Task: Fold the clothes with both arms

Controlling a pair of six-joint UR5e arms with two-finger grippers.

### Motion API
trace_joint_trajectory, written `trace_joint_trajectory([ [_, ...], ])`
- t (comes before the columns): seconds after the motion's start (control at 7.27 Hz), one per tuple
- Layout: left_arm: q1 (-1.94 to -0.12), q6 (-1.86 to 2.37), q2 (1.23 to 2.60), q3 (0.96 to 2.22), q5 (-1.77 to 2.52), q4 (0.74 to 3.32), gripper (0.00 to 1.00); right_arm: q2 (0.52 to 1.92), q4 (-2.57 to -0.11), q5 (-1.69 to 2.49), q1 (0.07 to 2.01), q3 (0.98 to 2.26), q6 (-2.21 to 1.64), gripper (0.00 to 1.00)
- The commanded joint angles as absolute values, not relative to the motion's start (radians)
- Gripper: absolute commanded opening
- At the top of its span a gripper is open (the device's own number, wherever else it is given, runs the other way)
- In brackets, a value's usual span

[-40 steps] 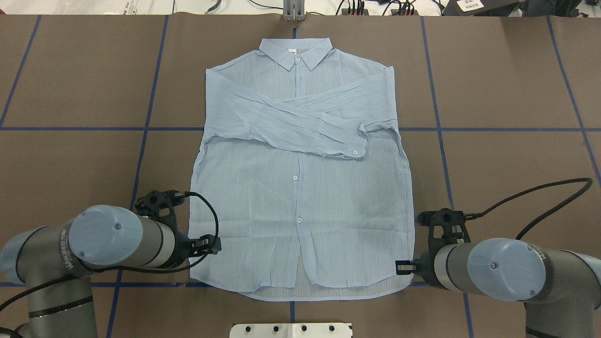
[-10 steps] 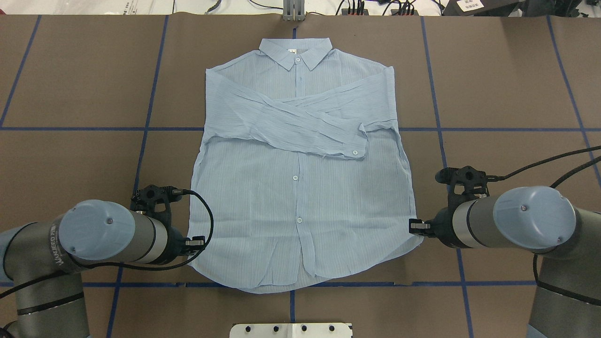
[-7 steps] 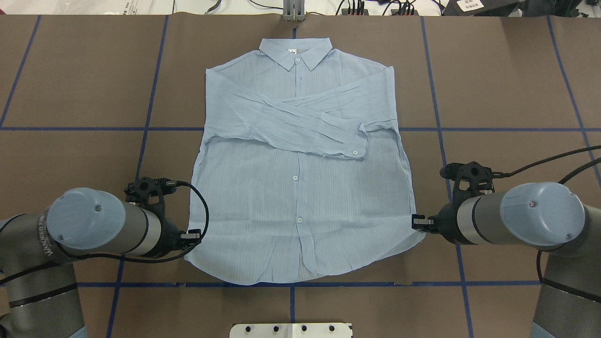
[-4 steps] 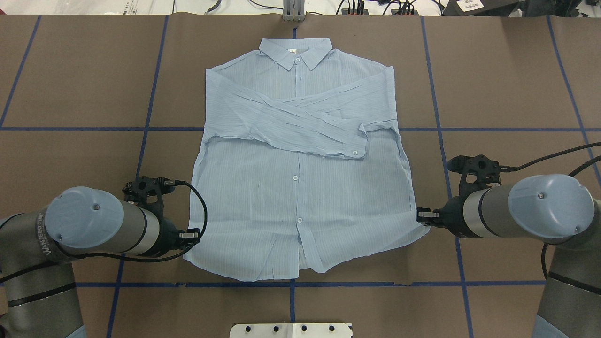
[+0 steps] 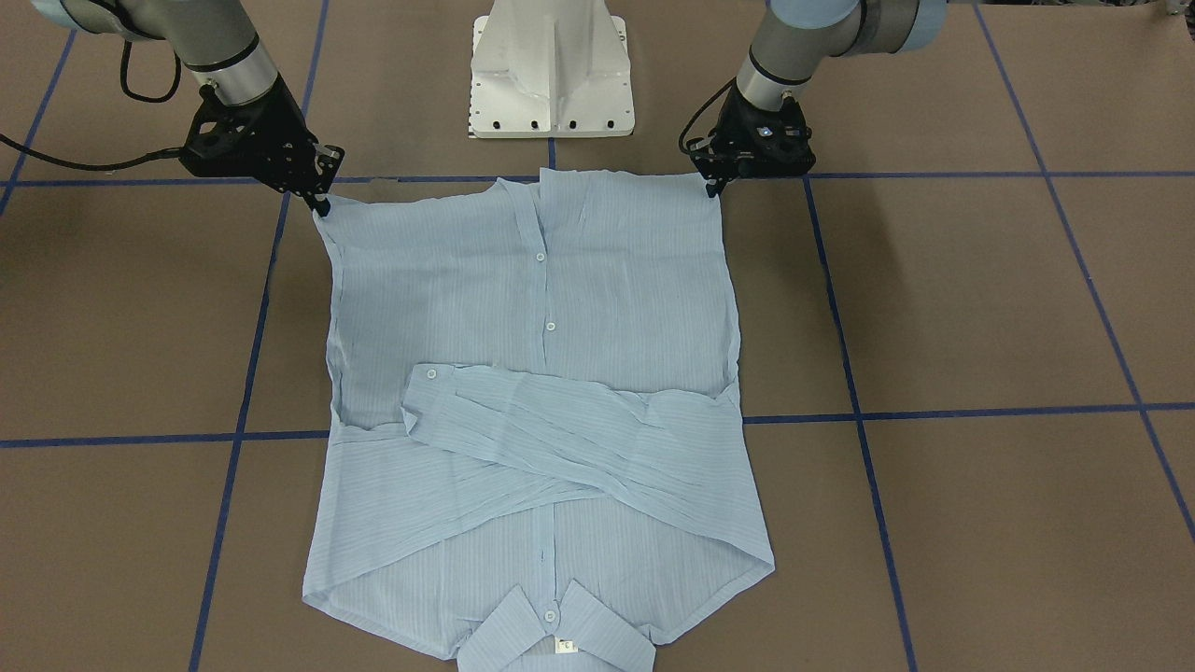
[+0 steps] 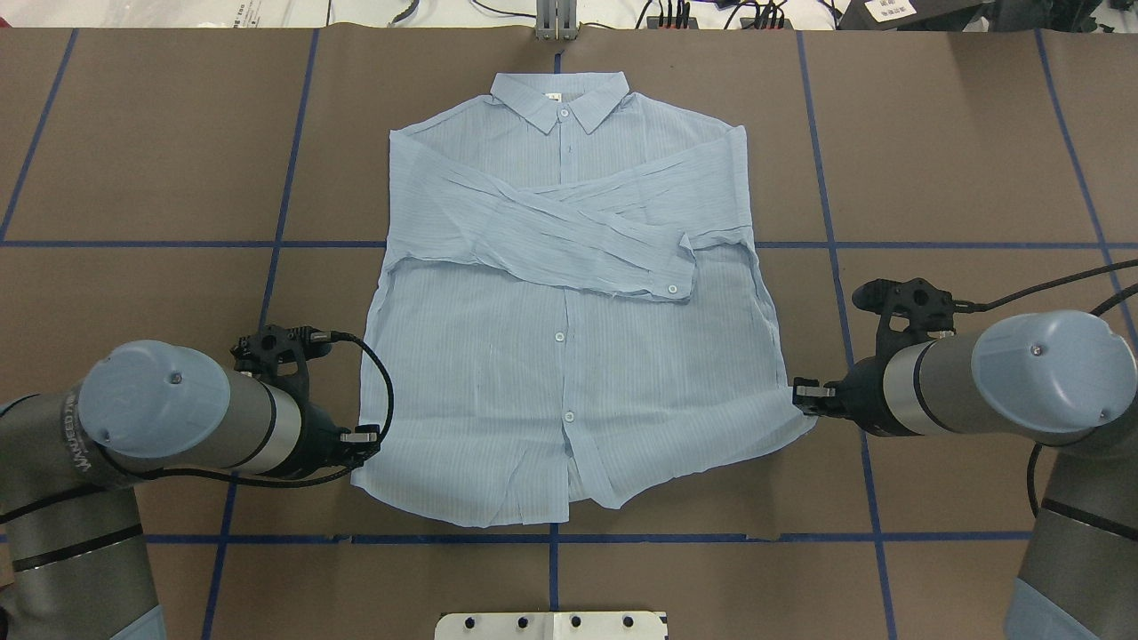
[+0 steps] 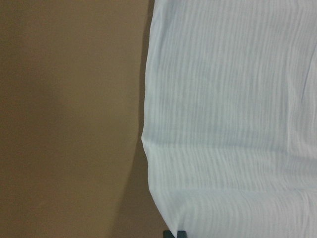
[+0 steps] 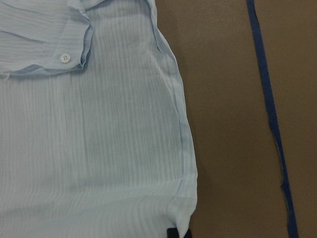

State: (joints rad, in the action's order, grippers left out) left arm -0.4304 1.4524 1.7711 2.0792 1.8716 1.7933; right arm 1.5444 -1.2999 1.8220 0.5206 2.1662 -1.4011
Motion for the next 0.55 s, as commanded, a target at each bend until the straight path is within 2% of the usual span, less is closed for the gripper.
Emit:
trace_joint_trajectory([
  [0.0, -0.535, 1.445, 1.801, 2.098, 1.942, 1.795, 0.00, 1.488, -1.302, 1.851, 0.575, 2.137, -1.401, 0.00],
  [0.41, -0.687, 1.344, 1.831, 2.082, 2.016, 1.790, 0.00, 1.409, -1.302, 1.939, 0.702, 2.067, -1.399, 0.00],
])
